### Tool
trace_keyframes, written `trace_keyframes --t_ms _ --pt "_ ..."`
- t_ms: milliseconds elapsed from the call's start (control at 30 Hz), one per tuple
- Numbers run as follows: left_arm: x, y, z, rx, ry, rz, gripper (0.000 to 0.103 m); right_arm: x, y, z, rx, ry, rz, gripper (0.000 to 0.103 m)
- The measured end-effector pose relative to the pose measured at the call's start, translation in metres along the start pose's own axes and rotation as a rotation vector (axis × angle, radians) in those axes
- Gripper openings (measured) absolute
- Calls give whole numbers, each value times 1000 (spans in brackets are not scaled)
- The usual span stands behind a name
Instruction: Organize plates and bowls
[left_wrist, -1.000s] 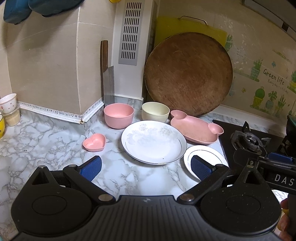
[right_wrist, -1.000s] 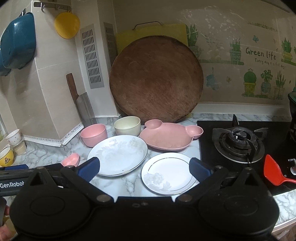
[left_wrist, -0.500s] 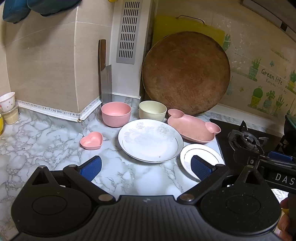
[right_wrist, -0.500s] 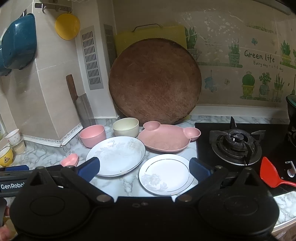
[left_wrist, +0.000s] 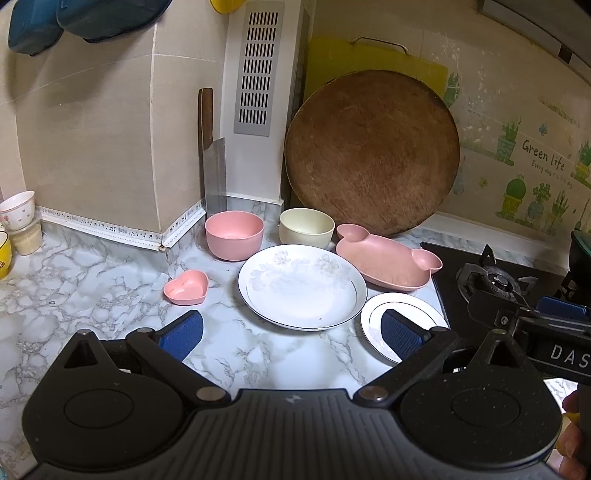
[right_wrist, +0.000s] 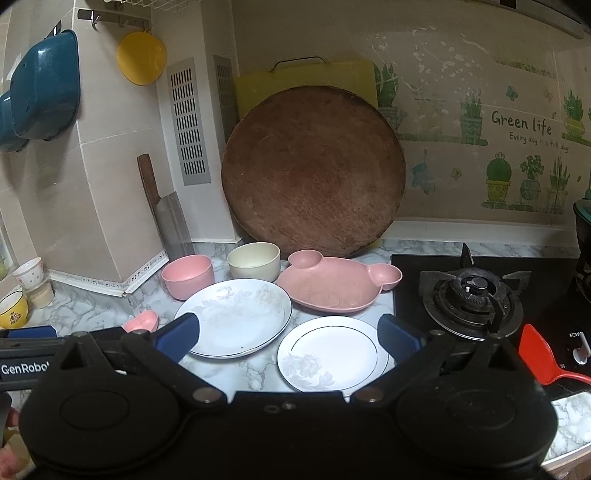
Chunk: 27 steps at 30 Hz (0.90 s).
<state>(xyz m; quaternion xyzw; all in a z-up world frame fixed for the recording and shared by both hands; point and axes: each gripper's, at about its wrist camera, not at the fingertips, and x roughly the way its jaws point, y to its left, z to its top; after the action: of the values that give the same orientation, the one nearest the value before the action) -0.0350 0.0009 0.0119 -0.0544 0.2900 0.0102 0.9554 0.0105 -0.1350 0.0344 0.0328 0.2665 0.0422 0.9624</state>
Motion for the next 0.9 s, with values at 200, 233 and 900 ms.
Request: trace_keyframes --t_ms 200,233,900 --pt "0 -1 1 3 -5 2 103 1 -1 0 0 -2 -2 103" --pt "0 -1 1 2 -4 2 103 1 -2 -1 1 -3 -3 103" --pt "93 -21 -4 61 97 -51 103 85 -69 -10 -79 142 -18 100"
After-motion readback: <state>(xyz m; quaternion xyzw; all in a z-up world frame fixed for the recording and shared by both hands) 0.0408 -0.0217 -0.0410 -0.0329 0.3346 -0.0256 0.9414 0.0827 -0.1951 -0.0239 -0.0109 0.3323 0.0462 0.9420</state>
